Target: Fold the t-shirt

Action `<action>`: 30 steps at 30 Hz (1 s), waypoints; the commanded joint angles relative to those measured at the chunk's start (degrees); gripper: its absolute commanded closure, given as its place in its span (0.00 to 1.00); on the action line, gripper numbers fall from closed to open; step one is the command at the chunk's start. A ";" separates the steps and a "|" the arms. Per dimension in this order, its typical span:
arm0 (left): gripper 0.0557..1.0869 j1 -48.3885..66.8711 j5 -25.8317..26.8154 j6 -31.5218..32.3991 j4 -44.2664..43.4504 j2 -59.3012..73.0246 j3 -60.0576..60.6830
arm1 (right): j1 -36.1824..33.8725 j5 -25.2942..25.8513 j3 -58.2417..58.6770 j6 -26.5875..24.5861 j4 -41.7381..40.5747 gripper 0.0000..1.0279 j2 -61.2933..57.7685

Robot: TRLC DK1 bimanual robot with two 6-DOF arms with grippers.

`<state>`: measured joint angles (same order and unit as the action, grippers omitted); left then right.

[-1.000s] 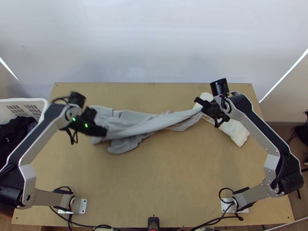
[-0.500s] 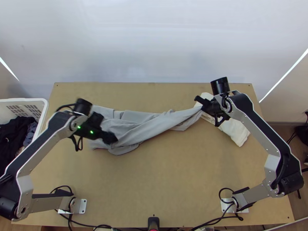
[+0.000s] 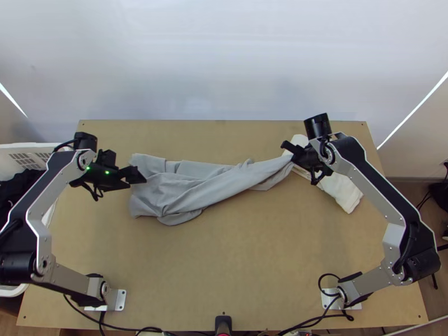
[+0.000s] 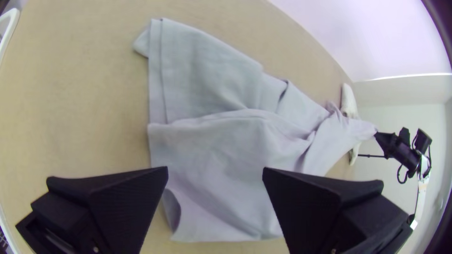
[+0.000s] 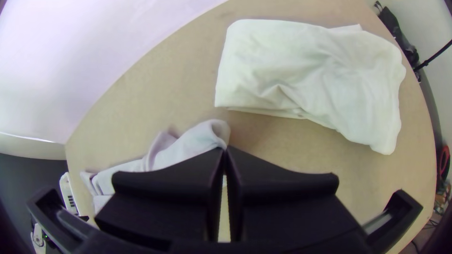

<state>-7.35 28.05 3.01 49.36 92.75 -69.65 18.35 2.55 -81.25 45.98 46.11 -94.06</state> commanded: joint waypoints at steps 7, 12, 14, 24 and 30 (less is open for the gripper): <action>0.05 -3.81 -0.28 0.51 -8.41 6.39 1.44 | 0.46 -0.09 0.31 -0.01 -0.84 0.97 -0.25; 0.05 -3.10 -0.72 0.69 -9.73 7.97 1.88 | 0.72 -0.09 0.39 -0.01 -0.93 0.97 -0.33; 0.05 -3.10 -0.72 0.69 -10.16 8.50 1.97 | 0.72 -0.09 0.48 -0.01 -1.02 0.97 -0.33; 0.05 -2.14 -0.72 2.36 -11.83 9.73 2.15 | 0.81 -0.09 0.75 -0.01 -1.11 0.97 -0.33; 0.14 -1.70 -0.72 3.76 -12.89 9.47 2.41 | 0.99 -0.09 1.18 -0.01 -1.28 0.97 -0.25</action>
<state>-9.47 27.38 5.34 37.93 102.15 -67.53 19.18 2.42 -80.38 45.98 45.01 -94.39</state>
